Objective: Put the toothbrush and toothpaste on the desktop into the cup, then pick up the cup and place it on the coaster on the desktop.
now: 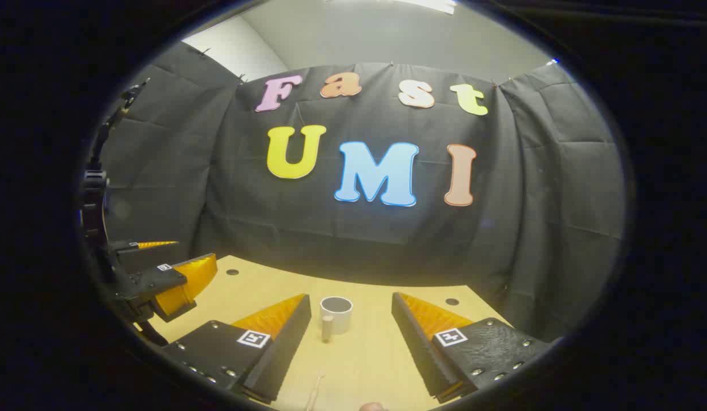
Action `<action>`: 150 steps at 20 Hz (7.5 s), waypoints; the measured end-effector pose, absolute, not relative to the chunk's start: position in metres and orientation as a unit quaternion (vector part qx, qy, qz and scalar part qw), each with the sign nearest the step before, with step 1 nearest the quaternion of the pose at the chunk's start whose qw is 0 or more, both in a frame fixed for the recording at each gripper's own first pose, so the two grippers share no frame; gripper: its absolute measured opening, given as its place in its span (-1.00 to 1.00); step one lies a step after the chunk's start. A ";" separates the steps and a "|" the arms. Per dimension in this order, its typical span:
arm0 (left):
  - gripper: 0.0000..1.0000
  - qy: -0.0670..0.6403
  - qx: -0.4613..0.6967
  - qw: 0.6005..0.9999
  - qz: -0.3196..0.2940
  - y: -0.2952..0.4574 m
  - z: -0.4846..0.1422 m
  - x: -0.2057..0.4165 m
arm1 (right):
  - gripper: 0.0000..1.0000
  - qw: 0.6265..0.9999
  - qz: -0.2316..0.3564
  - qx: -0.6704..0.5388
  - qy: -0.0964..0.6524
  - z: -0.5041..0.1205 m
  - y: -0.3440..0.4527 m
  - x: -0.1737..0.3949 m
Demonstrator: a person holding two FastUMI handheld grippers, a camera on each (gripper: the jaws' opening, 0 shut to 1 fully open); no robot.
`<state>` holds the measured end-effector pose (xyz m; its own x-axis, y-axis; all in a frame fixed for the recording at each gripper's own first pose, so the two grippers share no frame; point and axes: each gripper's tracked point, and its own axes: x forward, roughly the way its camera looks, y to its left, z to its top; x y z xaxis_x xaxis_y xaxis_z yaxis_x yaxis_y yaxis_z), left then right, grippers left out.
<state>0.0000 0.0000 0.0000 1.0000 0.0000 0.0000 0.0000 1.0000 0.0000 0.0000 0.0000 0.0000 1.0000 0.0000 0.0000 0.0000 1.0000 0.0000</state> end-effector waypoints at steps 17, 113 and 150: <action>0.82 -0.018 -0.001 1.000 -0.008 -0.012 0.011 0.007 | 0.77 1.000 0.004 0.004 0.006 -0.004 -0.008 0.004; -0.52 0.355 -0.111 0.926 -0.060 0.026 -0.149 0.051 | -0.94 0.942 0.133 0.129 0.279 -0.099 0.062 0.075; -0.53 0.186 -0.147 0.967 -0.094 -0.031 -0.045 0.170 | -0.37 0.979 0.105 0.069 0.160 -0.097 0.025 0.266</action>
<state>0.1704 -0.0311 -0.0448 0.9135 -0.2359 -0.3314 0.1269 0.9393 -0.3189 0.2657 0.0251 -0.0969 0.9267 0.2280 -0.2986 -0.1837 0.9683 0.1693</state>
